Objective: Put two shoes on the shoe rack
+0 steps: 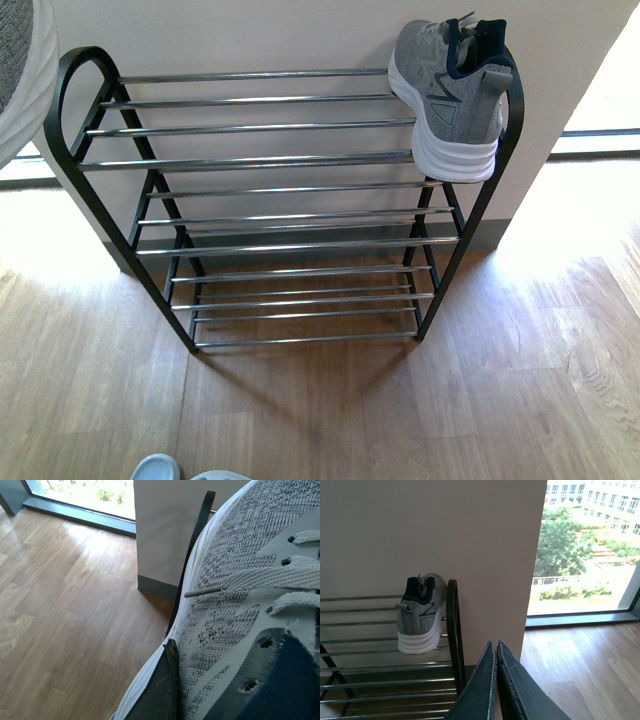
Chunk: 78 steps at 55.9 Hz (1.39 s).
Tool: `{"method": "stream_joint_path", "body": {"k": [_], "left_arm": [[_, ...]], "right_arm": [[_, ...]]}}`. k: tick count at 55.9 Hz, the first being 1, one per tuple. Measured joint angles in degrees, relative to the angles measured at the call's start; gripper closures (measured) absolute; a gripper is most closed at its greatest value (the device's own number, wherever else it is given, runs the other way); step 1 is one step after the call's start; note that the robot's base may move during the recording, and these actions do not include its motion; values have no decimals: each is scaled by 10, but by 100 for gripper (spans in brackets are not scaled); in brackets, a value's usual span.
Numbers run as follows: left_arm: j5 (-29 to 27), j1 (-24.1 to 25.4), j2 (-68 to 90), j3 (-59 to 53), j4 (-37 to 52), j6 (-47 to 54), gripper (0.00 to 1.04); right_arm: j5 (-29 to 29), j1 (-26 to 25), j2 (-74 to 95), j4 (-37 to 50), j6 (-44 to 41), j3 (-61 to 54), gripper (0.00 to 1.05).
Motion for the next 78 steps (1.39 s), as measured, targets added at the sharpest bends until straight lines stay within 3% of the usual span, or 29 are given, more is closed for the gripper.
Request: {"method": "stream_joint_path", "body": {"k": [11, 16, 42, 68, 74, 78], "left_arm": [[0, 0, 0, 0, 0, 0, 103], [0, 0, 0, 0, 0, 0, 103], [0, 0, 0, 0, 0, 0, 103], [0, 0, 0, 0, 0, 0, 103], [0, 0, 0, 0, 0, 0, 103], [0, 0, 0, 0, 0, 0, 103]], "right_arm": [[0, 0, -31, -31, 0, 0, 103], [0, 1, -103, -119, 0, 0, 103], [0, 1, -122, -125, -1, 0, 102], [0, 1, -122, -125, -1, 0, 31], [0, 1, -122, -125, -1, 0, 9], [0, 1, -122, -125, -1, 0, 9]]}}
